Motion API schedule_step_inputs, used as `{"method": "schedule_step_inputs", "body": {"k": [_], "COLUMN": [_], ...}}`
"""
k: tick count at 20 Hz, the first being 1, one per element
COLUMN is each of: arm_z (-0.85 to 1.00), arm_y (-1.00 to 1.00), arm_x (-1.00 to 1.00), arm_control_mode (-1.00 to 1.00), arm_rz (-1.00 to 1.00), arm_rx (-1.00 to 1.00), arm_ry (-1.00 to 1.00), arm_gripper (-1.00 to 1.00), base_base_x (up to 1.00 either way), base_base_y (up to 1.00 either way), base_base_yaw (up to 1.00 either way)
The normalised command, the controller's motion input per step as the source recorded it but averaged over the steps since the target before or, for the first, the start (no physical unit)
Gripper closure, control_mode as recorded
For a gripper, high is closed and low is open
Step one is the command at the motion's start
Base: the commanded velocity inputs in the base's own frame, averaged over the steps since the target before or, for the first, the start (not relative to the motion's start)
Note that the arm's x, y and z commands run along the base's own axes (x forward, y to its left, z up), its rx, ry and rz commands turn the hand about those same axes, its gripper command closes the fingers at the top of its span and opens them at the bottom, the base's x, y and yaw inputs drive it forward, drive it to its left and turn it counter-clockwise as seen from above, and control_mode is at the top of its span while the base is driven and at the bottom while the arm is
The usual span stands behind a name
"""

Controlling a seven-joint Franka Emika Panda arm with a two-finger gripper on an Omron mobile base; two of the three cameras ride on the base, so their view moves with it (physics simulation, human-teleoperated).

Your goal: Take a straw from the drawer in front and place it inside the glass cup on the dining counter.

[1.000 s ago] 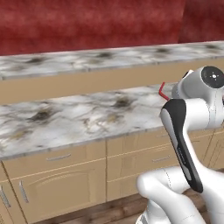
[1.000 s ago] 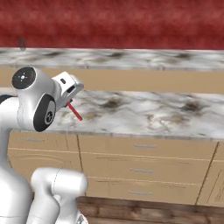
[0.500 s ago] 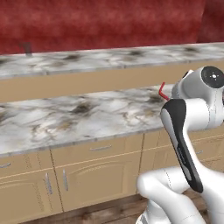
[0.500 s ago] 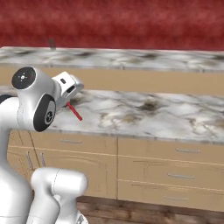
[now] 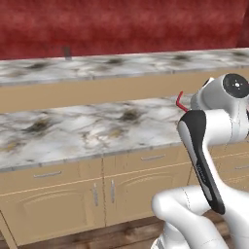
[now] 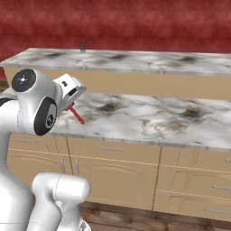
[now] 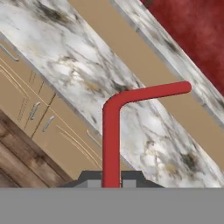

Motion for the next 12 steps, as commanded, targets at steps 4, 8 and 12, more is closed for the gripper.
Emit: {"method": "schedule_step_inputs", "body": {"k": [4, 8, 12], "arm_z": [0.00, 0.00, 0.00], "arm_y": [0.00, 0.00, 0.00], "arm_x": [0.00, 0.00, 0.00], "arm_control_mode": [1.00, 1.00, 1.00], "arm_rz": [0.00, 0.00, 0.00], "arm_rx": [0.00, 0.00, 0.00], "arm_ry": [0.00, 0.00, 0.00], "arm_gripper": [1.00, 1.00, 1.00], "base_base_x": [0.04, 0.02, 0.00], "base_base_y": [0.78, 0.81, 0.88], "base_base_yaw": [0.01, 0.00, 0.00]}}
